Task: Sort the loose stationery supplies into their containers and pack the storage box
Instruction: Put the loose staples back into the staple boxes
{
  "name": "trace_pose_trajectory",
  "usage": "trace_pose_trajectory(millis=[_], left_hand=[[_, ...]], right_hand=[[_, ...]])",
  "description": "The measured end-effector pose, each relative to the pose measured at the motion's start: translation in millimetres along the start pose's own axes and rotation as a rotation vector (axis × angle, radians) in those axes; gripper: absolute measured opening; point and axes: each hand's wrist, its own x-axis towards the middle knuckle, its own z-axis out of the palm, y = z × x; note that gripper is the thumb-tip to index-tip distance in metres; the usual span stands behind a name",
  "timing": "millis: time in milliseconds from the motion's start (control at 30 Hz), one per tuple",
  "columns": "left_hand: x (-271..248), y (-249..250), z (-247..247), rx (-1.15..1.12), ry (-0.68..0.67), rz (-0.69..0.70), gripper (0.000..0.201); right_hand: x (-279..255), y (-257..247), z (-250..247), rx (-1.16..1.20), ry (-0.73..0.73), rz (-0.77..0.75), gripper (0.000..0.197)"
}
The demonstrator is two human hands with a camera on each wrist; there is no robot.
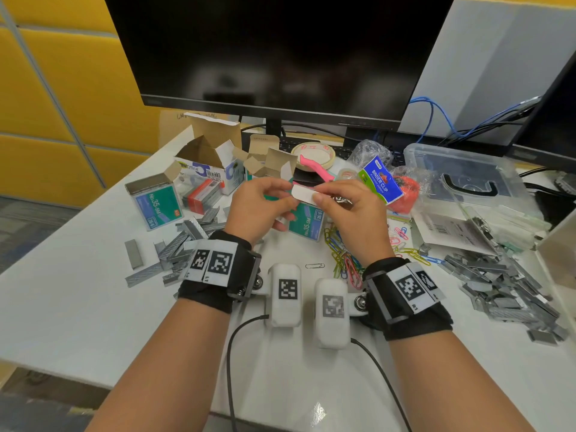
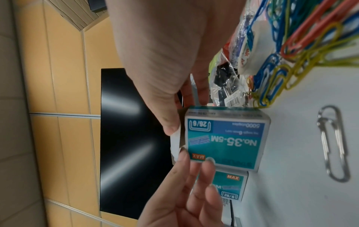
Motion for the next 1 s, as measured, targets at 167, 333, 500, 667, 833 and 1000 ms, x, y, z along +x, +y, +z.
trace_pose_trajectory(millis=[167,333,500,667,833,1000], left_hand=[[-0.8,-0.4,0.7,-0.015,-0.016,-0.038,0.006],[-0.1,1.3,0.6,-0.015,-0.001,-0.061,0.026],[-0.2,0.7,0.7,-0.023,-0.008,-0.073,0.03],[-0.8,0.7,0.0,-0.03,-0.025,-0.076,0.024],[-2.1,3.3,0.2,-0.04,-0.027,-0.082,0.023],[-3.3,4.9,-0.2,-0.018,-0.062,-0.073,0.012]], right_hand=[[0.6,0.3,-0.5,-0.086,0.058,-0.013,0.01],[0.4,1.8,0.1,-0.064,0.072,0.019,0.007],[-0.2,-0.5,-0.2,0.012,0.044,0.084,0.006],[-0.7,0.1,-0.2,-0.001,0.029,0.1,0.005],[-0.2,0.6,0.5,0.008,0.02,0.126,0.004],[-0.6,0.5,0.3,0.043,0.01,0.141,0.011]])
